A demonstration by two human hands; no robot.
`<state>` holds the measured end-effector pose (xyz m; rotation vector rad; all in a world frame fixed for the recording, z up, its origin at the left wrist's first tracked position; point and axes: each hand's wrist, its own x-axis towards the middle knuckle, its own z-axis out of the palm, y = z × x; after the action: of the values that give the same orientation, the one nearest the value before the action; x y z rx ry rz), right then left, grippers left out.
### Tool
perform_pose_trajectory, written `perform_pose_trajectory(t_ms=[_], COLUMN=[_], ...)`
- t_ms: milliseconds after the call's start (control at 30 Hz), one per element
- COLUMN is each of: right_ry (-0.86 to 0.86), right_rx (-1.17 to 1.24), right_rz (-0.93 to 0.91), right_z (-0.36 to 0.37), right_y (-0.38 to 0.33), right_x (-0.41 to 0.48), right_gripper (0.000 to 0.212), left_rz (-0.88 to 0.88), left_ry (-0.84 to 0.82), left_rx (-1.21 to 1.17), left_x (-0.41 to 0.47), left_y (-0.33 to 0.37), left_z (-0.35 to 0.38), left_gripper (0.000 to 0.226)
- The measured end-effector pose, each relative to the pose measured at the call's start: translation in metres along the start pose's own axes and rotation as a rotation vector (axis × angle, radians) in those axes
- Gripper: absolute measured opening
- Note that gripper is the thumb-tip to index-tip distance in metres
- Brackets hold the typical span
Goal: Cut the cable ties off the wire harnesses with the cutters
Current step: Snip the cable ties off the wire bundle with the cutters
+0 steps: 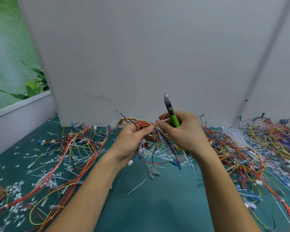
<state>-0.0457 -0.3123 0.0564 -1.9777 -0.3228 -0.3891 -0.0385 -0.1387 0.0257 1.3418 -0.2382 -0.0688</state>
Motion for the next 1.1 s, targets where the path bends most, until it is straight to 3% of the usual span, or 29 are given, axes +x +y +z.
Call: perform_pose_trajectory(t_ms=[267, 367, 433, 533, 733, 800, 1100], right_ry=[-0.055, -0.020, 0.009, 0.021, 0.034, 0.039, 0.033], right_rx=[-0.136, -0.132, -0.122, -0.068, 0.089, 0.132, 0.319], right_rz=[-0.015, -0.021, -0.041, -0.064, -0.033, -0.022, 0.037], right_z=[0.007, 0.008, 0.008, 0.008, 0.008, 0.008, 0.007], right_y=[0.002, 0.003, 0.003, 0.001, 0.000, 0.001, 0.000], right_x=[0.000, 0.001, 0.001, 0.001, 0.001, 0.001, 0.000], right_gripper=[0.016, 0.016, 0.014, 0.012, 0.011, 0.009, 0.005], left_rz=[0.068, 0.064, 0.039, 0.006, 0.046, 0.049, 0.153], left_ry=[0.040, -0.039, -0.098, -0.117, -0.150, -0.138, -0.055], left_rx=[0.148, 0.114, 0.042, -0.026, -0.160, -0.132, -0.009], left_x=[0.004, 0.002, 0.001, -0.001, -0.003, -0.004, -0.004], left_y=[-0.007, -0.006, -0.007, -0.009, -0.010, -0.010, -0.016], left_z=[-0.004, -0.002, 0.000, 0.004, 0.009, 0.012, 0.019], left_gripper=[0.011, 0.019, 0.011, 0.008, 0.025, 0.018, 0.033])
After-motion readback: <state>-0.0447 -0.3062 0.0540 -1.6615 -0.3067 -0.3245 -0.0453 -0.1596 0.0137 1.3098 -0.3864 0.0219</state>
